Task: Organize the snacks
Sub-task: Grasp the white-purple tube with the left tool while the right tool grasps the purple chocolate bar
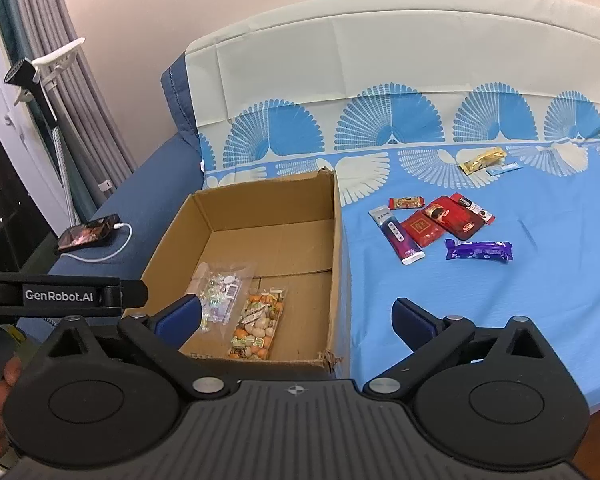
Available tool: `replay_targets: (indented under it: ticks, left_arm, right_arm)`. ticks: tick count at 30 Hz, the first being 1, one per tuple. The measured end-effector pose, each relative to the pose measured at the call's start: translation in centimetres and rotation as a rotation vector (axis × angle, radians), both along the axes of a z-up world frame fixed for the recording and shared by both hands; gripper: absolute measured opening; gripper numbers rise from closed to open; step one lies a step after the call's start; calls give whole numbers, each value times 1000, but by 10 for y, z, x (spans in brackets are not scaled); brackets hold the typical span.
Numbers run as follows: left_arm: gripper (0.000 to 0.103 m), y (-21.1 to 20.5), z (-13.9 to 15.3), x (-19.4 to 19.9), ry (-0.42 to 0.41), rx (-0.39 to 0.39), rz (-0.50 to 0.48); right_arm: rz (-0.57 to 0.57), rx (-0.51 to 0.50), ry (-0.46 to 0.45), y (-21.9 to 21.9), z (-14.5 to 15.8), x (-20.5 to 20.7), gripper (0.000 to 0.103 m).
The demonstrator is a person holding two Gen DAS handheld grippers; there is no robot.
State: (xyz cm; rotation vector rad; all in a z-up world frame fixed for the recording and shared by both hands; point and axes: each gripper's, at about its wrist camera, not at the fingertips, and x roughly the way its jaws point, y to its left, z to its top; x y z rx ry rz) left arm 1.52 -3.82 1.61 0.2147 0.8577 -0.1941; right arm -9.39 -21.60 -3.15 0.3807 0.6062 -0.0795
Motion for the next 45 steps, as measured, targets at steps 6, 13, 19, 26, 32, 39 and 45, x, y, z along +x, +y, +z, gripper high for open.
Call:
replay_targets:
  ticks: [6, 13, 19, 26, 32, 39, 45]
  left_arm:
    - [103, -13, 0, 5, -1, 7, -18]
    - [103, -33, 1, 11, -7, 6, -46]
    - [103, -54, 4, 20, -17, 4, -78]
    - [103, -84, 6, 34, -6, -3, -135]
    - [103, -123, 6, 56, -14, 11, -199]
    - [103, -189, -9, 103, 94, 1, -288]
    - [103, -260, -53, 159, 182, 68, -341]
  right_arm:
    - [-21, 30, -5, -13, -1, 2, 103]
    - [-76, 44, -6, -36, -3, 4, 103]
    - [-121, 36, -3, -58, -6, 7, 103]
    - [-180, 19, 10, -85, -16, 8, 103]
    - [-263, 8, 17, -124, -26, 10, 103]
    - [-339, -11, 50, -176, -51, 24, 103]
    - [-298, -48, 97, -214, -86, 59, 103]
